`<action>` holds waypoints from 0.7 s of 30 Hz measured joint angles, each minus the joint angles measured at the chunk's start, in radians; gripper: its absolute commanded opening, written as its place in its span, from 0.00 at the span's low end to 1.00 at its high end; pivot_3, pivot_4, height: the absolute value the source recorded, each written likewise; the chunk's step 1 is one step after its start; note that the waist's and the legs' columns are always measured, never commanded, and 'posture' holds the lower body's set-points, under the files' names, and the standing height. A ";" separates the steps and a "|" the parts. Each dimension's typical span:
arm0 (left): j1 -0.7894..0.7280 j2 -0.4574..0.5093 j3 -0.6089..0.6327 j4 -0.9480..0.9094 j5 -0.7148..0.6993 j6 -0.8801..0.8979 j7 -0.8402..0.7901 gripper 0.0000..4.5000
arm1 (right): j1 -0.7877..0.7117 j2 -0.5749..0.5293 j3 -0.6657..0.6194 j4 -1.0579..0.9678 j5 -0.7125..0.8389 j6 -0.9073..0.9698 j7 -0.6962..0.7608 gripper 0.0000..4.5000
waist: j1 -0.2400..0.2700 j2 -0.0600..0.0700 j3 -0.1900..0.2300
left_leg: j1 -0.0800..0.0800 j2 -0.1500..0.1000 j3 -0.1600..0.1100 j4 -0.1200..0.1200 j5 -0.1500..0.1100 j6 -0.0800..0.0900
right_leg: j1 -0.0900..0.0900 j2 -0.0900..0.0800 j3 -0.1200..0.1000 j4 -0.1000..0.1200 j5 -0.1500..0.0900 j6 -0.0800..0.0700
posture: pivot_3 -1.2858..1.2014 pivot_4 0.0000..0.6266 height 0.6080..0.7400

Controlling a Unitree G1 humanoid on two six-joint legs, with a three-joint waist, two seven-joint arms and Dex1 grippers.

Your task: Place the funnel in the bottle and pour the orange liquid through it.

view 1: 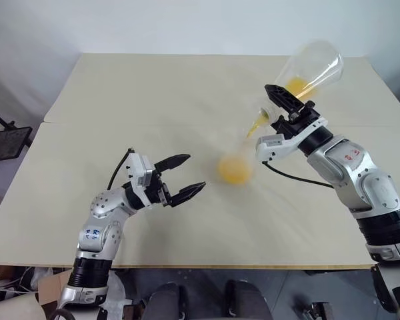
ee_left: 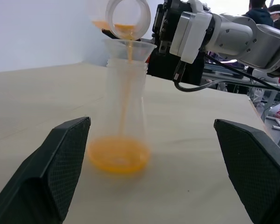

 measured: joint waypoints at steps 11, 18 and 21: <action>0.000 -0.003 0.000 0.000 0.000 -0.016 0.001 1.00 | -0.008 0.000 0.000 0.000 -0.011 -0.001 -0.015 0.55 | 0.000 0.000 0.000 | 0.000 0.000 0.000 0.000 0.000 0.000 | 0.000 0.000 0.000 0.000 0.000 0.000 | 0.52 0.24 1.00; 0.000 -0.007 0.000 0.000 0.000 -0.018 0.002 1.00 | -0.008 0.000 0.000 0.000 -0.011 -0.001 -0.020 0.55 | 0.000 0.000 0.000 | 0.000 0.000 0.000 0.000 0.000 0.000 | 0.000 0.000 0.000 0.000 0.000 0.000 | 0.52 0.24 1.00; 0.000 -0.014 -0.002 0.000 0.000 -0.022 0.002 1.00 | -0.008 0.000 0.000 0.000 -0.011 -0.001 -0.021 0.55 | 0.000 0.000 0.000 | 0.000 0.000 0.000 0.000 0.000 0.000 | 0.000 0.000 0.000 0.000 0.000 0.000 | 0.52 0.24 1.00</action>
